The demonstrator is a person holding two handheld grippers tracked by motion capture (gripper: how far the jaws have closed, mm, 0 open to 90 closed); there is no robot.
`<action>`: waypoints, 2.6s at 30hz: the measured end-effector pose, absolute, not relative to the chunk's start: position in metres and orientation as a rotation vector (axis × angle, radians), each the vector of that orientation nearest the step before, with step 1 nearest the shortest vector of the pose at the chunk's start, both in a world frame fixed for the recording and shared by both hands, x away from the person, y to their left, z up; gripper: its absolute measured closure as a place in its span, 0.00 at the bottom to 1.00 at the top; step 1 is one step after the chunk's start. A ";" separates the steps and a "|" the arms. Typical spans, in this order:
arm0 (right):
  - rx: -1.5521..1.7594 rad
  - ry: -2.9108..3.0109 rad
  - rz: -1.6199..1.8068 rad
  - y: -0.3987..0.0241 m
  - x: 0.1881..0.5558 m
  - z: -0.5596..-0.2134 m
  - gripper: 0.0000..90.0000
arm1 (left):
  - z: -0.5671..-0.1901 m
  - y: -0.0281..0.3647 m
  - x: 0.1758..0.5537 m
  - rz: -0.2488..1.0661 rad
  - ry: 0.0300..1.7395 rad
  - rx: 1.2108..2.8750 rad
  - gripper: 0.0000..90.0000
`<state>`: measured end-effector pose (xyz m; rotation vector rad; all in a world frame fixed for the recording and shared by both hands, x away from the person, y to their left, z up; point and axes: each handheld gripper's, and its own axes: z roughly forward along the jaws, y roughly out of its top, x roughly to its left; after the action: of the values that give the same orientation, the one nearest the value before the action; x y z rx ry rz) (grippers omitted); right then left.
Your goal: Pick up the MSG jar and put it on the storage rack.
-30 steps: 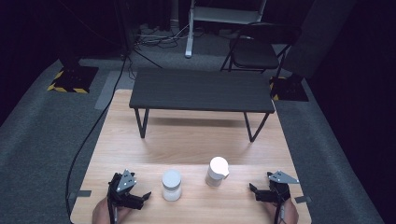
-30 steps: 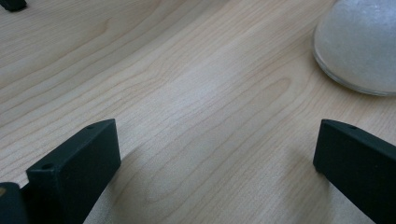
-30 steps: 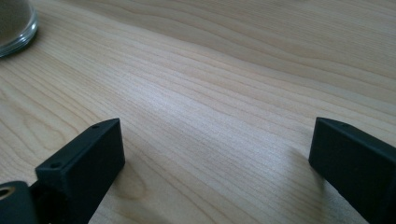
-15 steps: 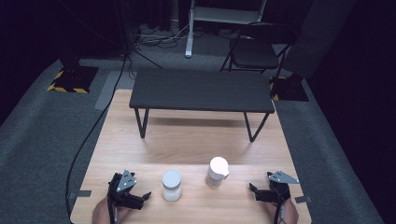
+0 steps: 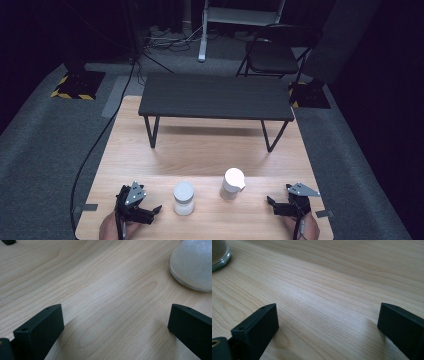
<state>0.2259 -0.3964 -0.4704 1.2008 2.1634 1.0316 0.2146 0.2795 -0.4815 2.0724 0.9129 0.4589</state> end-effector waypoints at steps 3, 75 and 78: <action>1.202 2.163 1.031 -0.396 0.226 -0.470 0.04 | -0.481 0.279 0.215 0.457 0.914 2.074 0.00; 1.210 2.154 1.028 -0.395 0.225 -0.471 0.04 | -0.425 0.263 0.191 0.457 0.496 1.732 0.00; 1.211 2.152 1.027 -0.394 0.225 -0.471 0.04 | -0.426 0.257 0.196 0.445 0.483 1.733 0.00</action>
<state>0.2246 -0.3945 -0.4706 1.2111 2.1522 1.0268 0.1962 0.2566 -0.4258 1.7325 0.4832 0.4454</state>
